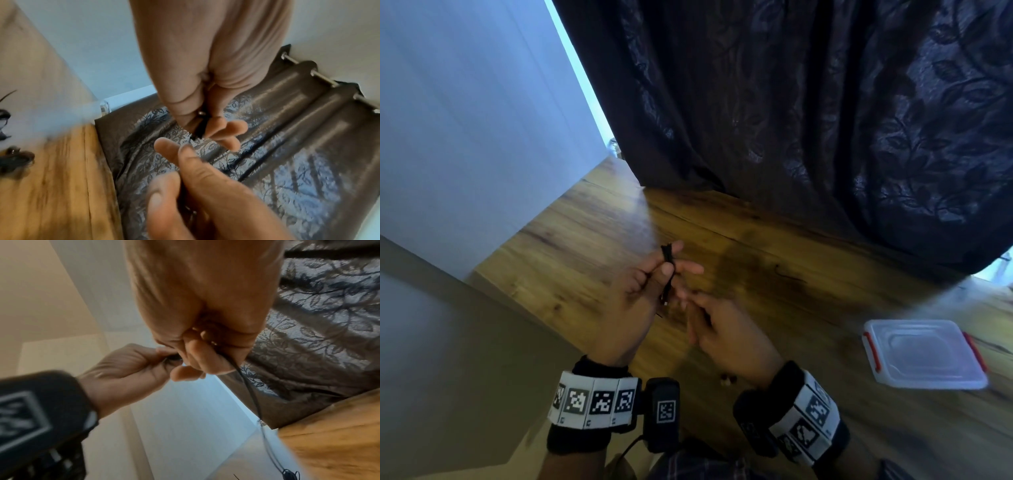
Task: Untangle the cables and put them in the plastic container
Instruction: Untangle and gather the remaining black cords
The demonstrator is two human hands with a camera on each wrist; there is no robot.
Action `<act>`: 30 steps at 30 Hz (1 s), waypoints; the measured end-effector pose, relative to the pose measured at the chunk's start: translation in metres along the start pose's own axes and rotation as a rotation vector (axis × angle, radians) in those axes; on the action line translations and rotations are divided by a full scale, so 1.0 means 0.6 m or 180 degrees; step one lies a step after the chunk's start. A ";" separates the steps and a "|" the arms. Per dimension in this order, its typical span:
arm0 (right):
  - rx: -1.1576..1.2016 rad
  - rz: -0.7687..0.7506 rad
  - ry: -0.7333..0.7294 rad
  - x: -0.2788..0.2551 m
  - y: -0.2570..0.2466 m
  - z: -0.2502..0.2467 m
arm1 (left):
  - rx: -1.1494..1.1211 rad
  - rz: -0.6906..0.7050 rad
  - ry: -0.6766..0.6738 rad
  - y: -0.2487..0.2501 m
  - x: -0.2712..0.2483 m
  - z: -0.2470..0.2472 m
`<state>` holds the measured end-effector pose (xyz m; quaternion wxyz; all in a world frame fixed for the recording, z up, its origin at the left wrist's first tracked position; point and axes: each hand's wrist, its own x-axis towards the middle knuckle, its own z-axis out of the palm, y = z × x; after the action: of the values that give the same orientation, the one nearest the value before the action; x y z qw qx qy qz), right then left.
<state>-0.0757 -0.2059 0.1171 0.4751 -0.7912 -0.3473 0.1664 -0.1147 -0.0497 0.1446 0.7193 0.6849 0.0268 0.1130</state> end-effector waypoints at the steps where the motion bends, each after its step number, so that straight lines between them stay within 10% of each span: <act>1: -0.0269 -0.0130 -0.0188 -0.004 -0.006 -0.002 | 0.0238 0.0045 0.0018 -0.002 0.001 0.001; 5: -0.1076 -0.0516 -0.0739 -0.017 -0.034 -0.022 | 0.1227 0.0343 -0.0127 -0.016 0.006 -0.001; 18: -0.0123 -0.0661 0.1347 0.060 -0.011 -0.112 | -0.0121 -0.0317 -0.0700 0.011 -0.004 -0.001; 23: 0.0390 0.0230 0.0703 0.047 0.023 -0.044 | -0.0672 -0.0050 -0.0426 0.022 0.002 0.011; 30: -0.0241 -0.0016 -0.0399 -0.003 -0.008 -0.003 | 0.1404 0.0606 0.0261 -0.023 0.013 0.014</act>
<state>-0.0777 -0.2068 0.1218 0.4226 -0.7957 -0.3844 0.2012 -0.1037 -0.0571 0.1324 0.5367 0.8197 0.0154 0.1994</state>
